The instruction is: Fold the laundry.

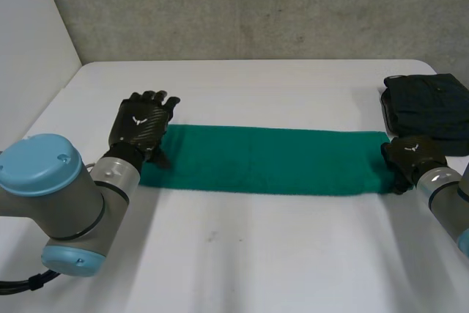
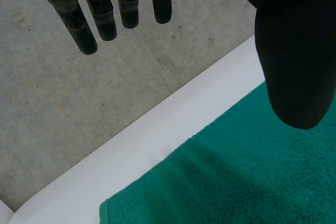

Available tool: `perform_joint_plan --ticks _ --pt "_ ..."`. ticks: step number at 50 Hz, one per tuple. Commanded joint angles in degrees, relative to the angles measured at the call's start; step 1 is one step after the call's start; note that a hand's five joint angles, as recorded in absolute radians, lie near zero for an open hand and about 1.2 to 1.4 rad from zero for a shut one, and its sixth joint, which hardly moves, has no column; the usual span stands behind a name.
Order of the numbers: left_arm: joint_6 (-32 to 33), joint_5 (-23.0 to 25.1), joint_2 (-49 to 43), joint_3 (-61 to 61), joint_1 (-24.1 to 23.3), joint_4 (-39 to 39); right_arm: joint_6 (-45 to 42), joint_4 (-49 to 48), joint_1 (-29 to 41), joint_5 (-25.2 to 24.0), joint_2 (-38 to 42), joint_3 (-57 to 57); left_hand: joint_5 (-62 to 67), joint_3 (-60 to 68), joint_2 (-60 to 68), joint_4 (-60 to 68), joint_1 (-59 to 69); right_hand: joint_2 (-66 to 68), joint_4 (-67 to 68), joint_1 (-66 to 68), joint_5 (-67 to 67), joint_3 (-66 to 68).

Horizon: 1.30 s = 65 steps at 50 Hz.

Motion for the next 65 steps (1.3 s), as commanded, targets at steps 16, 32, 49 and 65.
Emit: perform_joint_plan --ticks 16,32,49,65 --pt "0.18 -0.33 0.78 -0.39 -0.10 -0.22 -16.16 -0.25 -18.05 0.15 -7.00 2.62 -2.71 -2.25 -1.77 -1.79 -1.73 27.57 27.95 33.87 30.08 27.86" --pt "0.18 -0.59 1.57 -0.40 -0.10 -0.84 -25.61 -0.60 -8.09 3.67 -11.66 -4.41 -2.71 -2.25 -1.77 -1.79 -1.73 27.57 27.95 33.87 30.08 27.86" --pt "0.18 -0.68 2.36 -0.48 0.07 -0.84 -26.22 -0.43 37.28 -1.95 3.62 -19.79 -2.71 -2.25 -1.77 -1.79 -1.73 27.57 27.95 33.87 30.08 27.86" --pt "0.27 -0.41 2.27 0.57 -0.72 -1.01 -13.62 -0.52 39.85 3.31 4.89 -19.53 -2.71 -2.25 -1.77 -1.79 -1.73 -42.43 -42.05 -36.13 -39.92 -42.14"
